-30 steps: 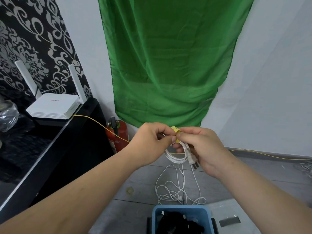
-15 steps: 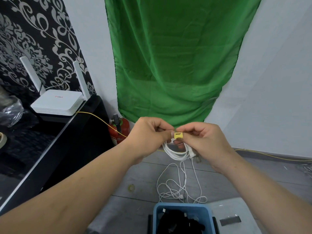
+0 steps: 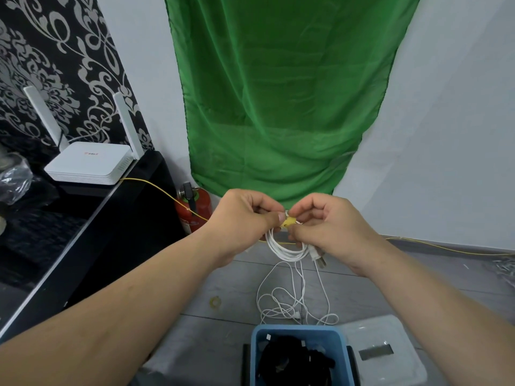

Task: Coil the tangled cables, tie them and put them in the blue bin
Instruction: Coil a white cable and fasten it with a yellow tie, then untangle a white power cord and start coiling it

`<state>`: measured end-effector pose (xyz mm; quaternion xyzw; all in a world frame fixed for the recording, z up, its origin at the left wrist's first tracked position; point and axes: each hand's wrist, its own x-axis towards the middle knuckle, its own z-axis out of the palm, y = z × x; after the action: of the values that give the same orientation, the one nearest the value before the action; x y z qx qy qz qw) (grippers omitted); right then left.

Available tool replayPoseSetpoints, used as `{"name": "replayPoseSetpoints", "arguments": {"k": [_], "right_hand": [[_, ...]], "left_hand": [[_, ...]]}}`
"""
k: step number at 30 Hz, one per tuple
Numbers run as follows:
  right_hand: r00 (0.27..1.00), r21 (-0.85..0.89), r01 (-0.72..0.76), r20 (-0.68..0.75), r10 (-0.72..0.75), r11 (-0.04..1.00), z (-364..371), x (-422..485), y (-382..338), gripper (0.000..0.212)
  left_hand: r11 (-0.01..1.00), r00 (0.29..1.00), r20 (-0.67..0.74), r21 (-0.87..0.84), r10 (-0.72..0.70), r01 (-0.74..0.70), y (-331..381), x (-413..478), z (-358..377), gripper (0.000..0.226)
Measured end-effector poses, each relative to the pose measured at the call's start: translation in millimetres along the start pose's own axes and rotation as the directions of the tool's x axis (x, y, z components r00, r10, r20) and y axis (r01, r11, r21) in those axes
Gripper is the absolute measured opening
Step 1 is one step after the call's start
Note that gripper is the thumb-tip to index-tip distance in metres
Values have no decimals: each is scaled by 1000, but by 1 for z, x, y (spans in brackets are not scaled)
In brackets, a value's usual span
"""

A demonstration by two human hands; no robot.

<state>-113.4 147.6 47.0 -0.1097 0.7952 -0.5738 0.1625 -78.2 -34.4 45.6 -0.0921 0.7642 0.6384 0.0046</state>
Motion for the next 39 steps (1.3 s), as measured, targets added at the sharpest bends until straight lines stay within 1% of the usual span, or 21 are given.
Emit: {"name": "replayPoseSetpoints", "arguments": {"k": [3,7,9,11,14,17,18,19,21,23,25,27,29,31,32,34,36,38,39], "right_hand": [[1000,-93,21,3,-21,995,-1,2,5,34],[1000,-150,24,9,-22,988,-2,2,9,28],[1000,-186,23,-8,-25,982,-3,1,13,30],[999,-291,34,4,-35,956,-3,-3,22,36],[998,-433,55,26,-49,899,-2,-13,37,49],[997,-487,6,74,35,874,-3,-29,55,54],[990,-545,-17,108,90,838,-4,-35,59,55],[977,-624,-36,143,160,781,-5,-39,65,56],[942,-751,-55,180,284,658,-7,-51,80,56],[906,-806,-65,199,374,588,-7,-61,96,48],[871,-824,-77,218,440,561,-7,-69,109,43],[851,-837,-62,240,466,544,-4,-75,121,40],[839,-844,-34,267,475,535,2,-79,133,37],[829,-850,-6,290,479,527,7,-80,144,36],[821,-851,-3,297,487,525,8,-79,149,37],[810,-851,-12,299,505,525,6,-78,153,37],[799,-858,-24,292,526,513,0,-75,155,37],[796,-861,-44,276,539,506,-5,-71,157,36],[795,-862,-54,268,545,504,-7,-70,158,35]], "left_hand": [[999,1000,-2,36,14,-14,-2,1,4,6],[997,1000,3,73,24,-24,-4,-1,10,8],[996,1000,14,86,11,-12,-6,-1,13,8],[993,997,73,114,-18,9,-10,-4,20,8],[975,975,216,221,-53,5,-21,-11,32,13],[950,956,286,310,-69,-24,-43,-15,45,16],[927,951,298,374,-82,-37,-52,-16,49,14],[886,943,316,460,-104,-56,-61,-17,54,12],[769,915,362,631,-177,-101,-84,-26,65,9],[651,882,383,749,-275,-122,-109,-36,76,14],[585,864,363,805,-348,-102,-136,-41,85,15],[564,866,326,823,-378,-64,-163,-45,95,13],[604,874,274,797,-401,28,-189,-51,106,13],[685,880,228,715,-416,139,-209,-57,116,14],[720,881,204,666,-427,195,-217,-59,121,12],[755,876,172,596,-452,272,-231,-63,127,5],[724,859,167,628,-485,287,-247,-65,128,3],[652,839,162,710,-519,266,-250,-67,124,10],[639,840,149,720,-522,270,-249,-67,122,15]]}}
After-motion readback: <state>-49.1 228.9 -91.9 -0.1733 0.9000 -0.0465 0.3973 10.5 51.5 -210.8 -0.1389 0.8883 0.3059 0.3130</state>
